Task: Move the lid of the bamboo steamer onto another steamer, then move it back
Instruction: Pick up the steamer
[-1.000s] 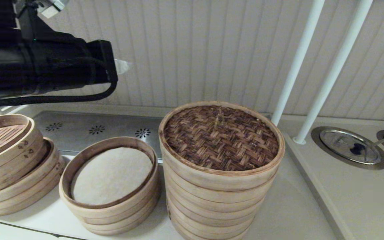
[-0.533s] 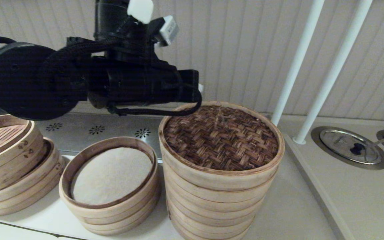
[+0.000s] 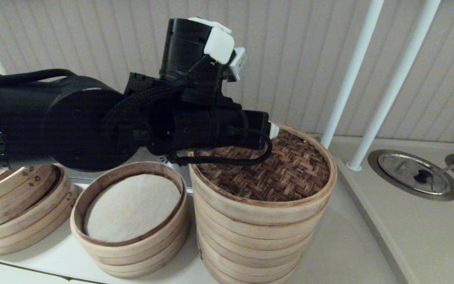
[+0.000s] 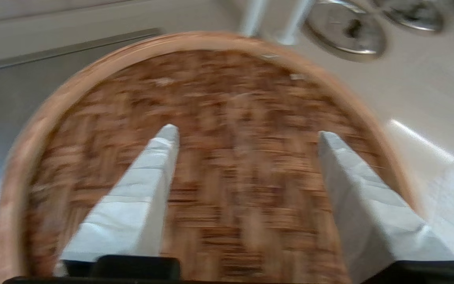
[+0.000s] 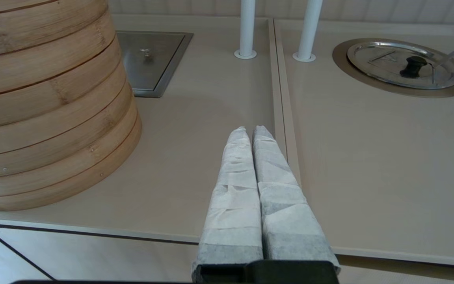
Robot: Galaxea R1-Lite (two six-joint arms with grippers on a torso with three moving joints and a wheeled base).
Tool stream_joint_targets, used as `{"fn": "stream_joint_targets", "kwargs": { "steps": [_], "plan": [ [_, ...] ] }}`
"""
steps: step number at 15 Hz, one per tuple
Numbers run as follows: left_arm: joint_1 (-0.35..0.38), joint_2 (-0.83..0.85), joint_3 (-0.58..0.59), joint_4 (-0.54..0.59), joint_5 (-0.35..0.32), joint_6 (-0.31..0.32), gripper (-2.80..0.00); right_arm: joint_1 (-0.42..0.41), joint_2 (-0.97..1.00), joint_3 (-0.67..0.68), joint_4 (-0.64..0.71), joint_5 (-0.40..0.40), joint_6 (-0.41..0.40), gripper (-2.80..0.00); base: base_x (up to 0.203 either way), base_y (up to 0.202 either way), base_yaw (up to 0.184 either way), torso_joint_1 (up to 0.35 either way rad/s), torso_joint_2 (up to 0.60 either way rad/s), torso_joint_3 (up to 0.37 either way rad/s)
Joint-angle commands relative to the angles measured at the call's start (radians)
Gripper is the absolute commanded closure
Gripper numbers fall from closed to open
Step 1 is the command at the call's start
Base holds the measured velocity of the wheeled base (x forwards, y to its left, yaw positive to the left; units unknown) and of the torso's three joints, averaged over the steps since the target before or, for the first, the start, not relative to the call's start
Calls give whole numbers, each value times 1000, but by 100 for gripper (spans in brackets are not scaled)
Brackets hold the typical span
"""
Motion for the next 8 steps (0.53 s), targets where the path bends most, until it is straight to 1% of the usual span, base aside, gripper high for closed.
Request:
{"fn": "stream_joint_targets", "kwargs": {
  "steps": [1,2,3,6,7,8],
  "plan": [
    [-18,35,12,-46,18,0,-280,0,1,2,0,0,1,0,0,0,0,0,0,0],
    [-18,58,14,-88,32,3,-280,0,0,2,0,0,1,0,0,0,0,0,0,0],
    [-18,68,17,-104,45,5,-280,0,1,2,0,0,1,0,0,0,0,0,0,0],
    [-18,69,20,-108,50,10,-280,0,0,2,0,0,1,0,0,0,0,0,0,0],
    [-18,70,41,-129,78,39,-280,0,1,2,0,0,1,0,0,0,0,0,0,0],
    [-18,70,45,-132,81,42,-280,0,1,2,0,0,1,0,0,0,0,0,0,0]
  ]
}}
